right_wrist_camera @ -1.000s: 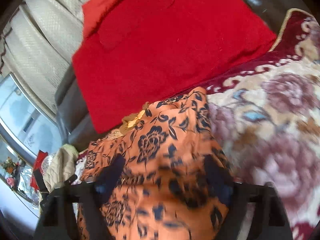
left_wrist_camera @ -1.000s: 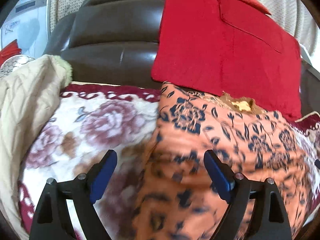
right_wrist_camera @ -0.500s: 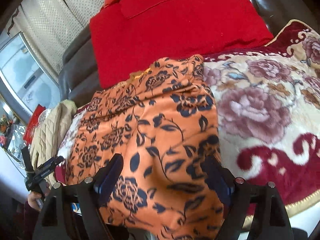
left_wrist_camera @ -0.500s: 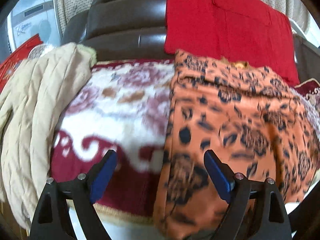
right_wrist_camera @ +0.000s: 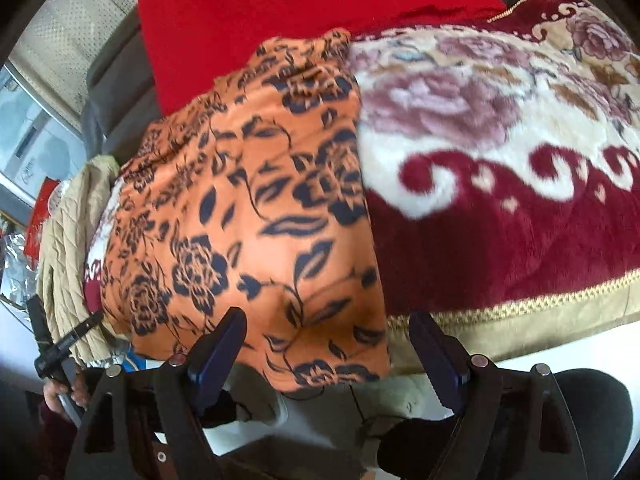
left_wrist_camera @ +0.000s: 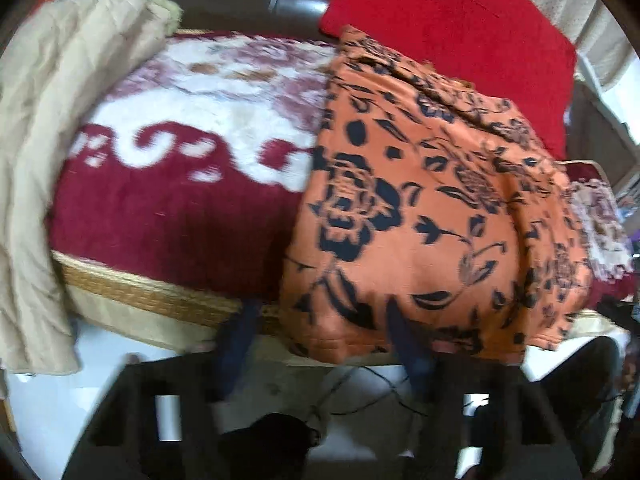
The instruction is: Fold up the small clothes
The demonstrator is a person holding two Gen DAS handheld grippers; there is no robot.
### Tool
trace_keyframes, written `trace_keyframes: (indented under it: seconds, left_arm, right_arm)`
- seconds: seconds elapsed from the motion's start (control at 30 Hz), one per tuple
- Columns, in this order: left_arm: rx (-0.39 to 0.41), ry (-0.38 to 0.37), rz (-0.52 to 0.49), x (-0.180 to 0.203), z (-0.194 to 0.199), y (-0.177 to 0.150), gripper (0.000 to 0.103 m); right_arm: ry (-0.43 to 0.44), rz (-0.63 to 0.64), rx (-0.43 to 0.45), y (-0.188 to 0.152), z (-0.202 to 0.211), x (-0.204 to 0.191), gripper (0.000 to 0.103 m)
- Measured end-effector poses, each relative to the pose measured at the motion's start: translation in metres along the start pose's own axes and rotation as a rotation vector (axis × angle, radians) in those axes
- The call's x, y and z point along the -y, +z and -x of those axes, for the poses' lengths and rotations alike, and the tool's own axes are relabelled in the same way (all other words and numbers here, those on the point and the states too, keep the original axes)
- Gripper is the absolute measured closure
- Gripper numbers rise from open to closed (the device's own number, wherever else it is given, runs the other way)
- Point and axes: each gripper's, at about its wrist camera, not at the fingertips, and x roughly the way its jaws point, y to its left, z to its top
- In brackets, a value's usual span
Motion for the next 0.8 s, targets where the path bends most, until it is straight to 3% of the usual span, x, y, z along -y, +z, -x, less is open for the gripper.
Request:
trace_keyframes:
  seconds: [0.03, 0.13, 0.27, 0.5, 0.53, 0.57, 0.63, 0.67, 0.7, 0.73, 0.77, 0.8]
  left_arm:
    - [-0.015, -0.026, -0.002, 0.001, -0.004, -0.001, 0.062]
    - [-0.043, -0.012, -0.006, 0.003, -0.011, -0.002, 0.062]
    - [-0.043, -0.032, 0.075, -0.010, -0.011, 0.001, 0.040]
    - [-0.022, 0.007, 0.097, -0.011, -0.013, 0.002, 0.040]
    - [-0.020, -0.002, 0.091, -0.009, -0.014, 0.002, 0.043]
    - [-0.021, -0.009, 0.084, -0.008, -0.015, 0.001, 0.055]
    - [-0.034, -0.017, 0.074, -0.005, -0.021, 0.003, 0.064]
    - [-0.032, -0.022, 0.072, -0.007, -0.020, 0.003, 0.070]
    - [-0.027, -0.035, 0.072, -0.008, -0.020, 0.003, 0.075]
    - [-0.022, -0.059, 0.077, -0.009, -0.019, 0.002, 0.090]
    - [-0.018, -0.084, 0.085, -0.010, -0.018, 0.003, 0.096]
    - [-0.011, -0.096, 0.092, -0.011, -0.016, 0.003, 0.096]
  right_arm:
    - [-0.002, -0.001, -0.003, -0.001, 0.000, 0.000, 0.017]
    - [-0.014, -0.027, -0.019, -0.003, -0.005, 0.008, 0.017]
    - [-0.015, -0.078, -0.035, -0.004, -0.009, 0.024, 0.017]
    - [-0.003, -0.139, -0.049, -0.005, -0.017, 0.039, 0.017]
    - [0.002, -0.135, -0.059, -0.007, -0.022, 0.038, 0.017]
    - [0.002, -0.134, -0.062, -0.009, -0.025, 0.035, 0.017]
    - [-0.003, -0.124, -0.066, -0.012, -0.034, 0.030, 0.018]
    - [-0.004, -0.102, -0.059, -0.014, -0.038, 0.023, 0.021]
    - [-0.003, -0.072, -0.054, -0.016, -0.042, 0.015, 0.037]
    - [-0.006, -0.035, -0.064, -0.017, -0.045, 0.007, 0.048]
    - [-0.018, -0.008, -0.073, -0.019, -0.046, 0.001, 0.067]
    - [-0.045, 0.036, -0.069, -0.021, -0.045, -0.008, 0.071]
